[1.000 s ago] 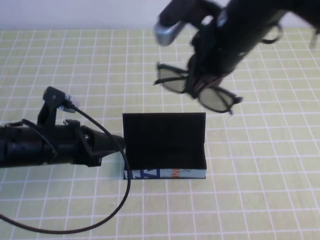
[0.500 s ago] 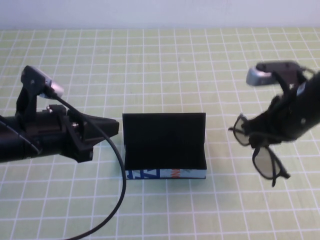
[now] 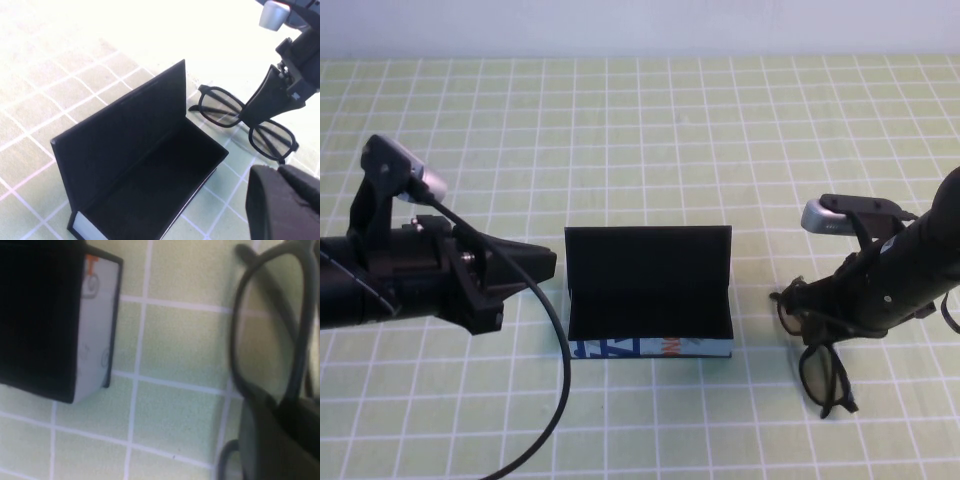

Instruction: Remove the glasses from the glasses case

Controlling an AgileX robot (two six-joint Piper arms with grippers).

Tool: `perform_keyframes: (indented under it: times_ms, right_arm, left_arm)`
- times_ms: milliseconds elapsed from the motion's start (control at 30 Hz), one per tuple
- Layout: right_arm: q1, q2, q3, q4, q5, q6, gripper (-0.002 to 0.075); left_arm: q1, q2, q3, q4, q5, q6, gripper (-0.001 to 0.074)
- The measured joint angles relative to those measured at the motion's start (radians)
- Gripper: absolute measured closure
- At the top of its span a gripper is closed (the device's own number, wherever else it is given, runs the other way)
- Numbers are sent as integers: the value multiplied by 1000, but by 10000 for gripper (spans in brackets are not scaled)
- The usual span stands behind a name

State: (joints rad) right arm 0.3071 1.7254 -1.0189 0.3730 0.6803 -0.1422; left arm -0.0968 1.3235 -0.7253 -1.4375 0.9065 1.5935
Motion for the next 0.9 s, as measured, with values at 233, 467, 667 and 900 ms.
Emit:
perform_keyframes:
  times_ms: [233, 467, 667, 900]
  right_arm:
    - [0, -15, 0, 0, 1, 0, 438]
    - [0, -181, 0, 0, 64, 0, 475]
    - [0, -422, 37, 0, 197, 0, 610]
    - [0, -843, 194, 0, 236, 0, 700]
  left_arm:
    - [0, -2, 0, 9, -2, -2, 739]
    - [0, -2, 0, -40, -47, -2, 739]
    - [0, -69, 0, -51, -61, -10, 739]
    - [0, -305, 55, -49, -148, -45, 739]
